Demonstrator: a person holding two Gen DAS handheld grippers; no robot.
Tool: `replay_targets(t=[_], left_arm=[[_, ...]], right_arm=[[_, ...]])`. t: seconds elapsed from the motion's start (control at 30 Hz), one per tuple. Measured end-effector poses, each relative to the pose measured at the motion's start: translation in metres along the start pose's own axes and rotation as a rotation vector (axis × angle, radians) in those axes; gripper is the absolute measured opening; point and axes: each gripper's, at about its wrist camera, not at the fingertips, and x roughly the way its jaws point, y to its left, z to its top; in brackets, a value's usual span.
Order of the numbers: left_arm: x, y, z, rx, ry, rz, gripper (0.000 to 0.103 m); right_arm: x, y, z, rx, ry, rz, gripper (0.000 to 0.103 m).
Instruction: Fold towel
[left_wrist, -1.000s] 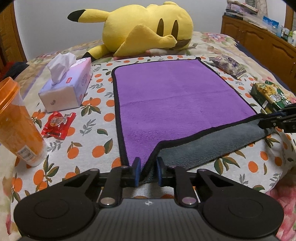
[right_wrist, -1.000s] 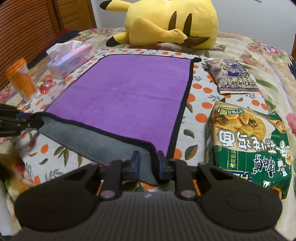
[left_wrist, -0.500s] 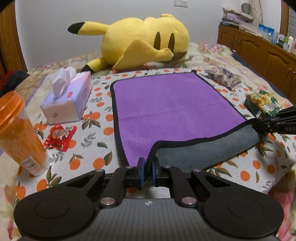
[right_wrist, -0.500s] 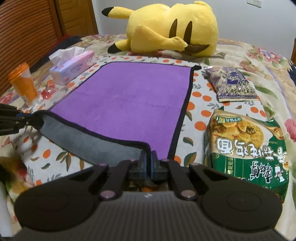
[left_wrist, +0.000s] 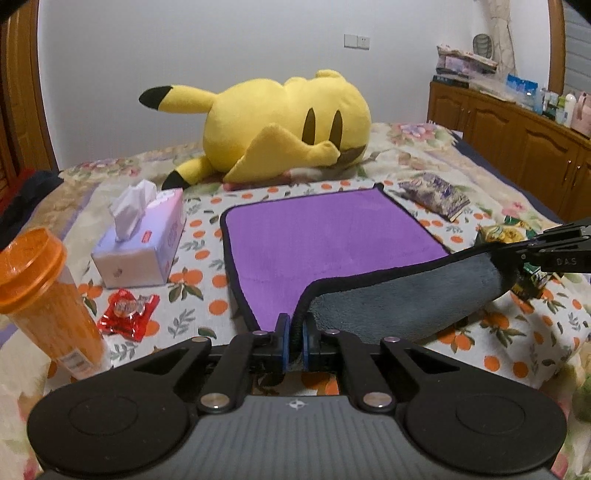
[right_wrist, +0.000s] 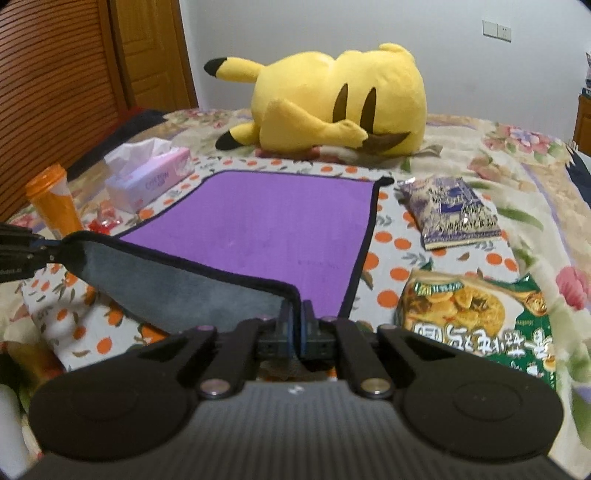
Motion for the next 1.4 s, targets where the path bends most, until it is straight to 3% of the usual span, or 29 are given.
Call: replay_targets(t=[0.97, 1.4], left_arm=[[0.013, 0.001, 0.021, 0.019, -0.038, -0.021, 0.007], [0.02, 0.0, 0.041, 0.046, -0.068, -0.018, 0.007]], right_arm=[[0.018, -0.009, 0.009, -0.062, -0.04, -0.007, 0.004], [0.019, -0.013, 0.028, -0.092, -0.098, -0.017, 0.004]])
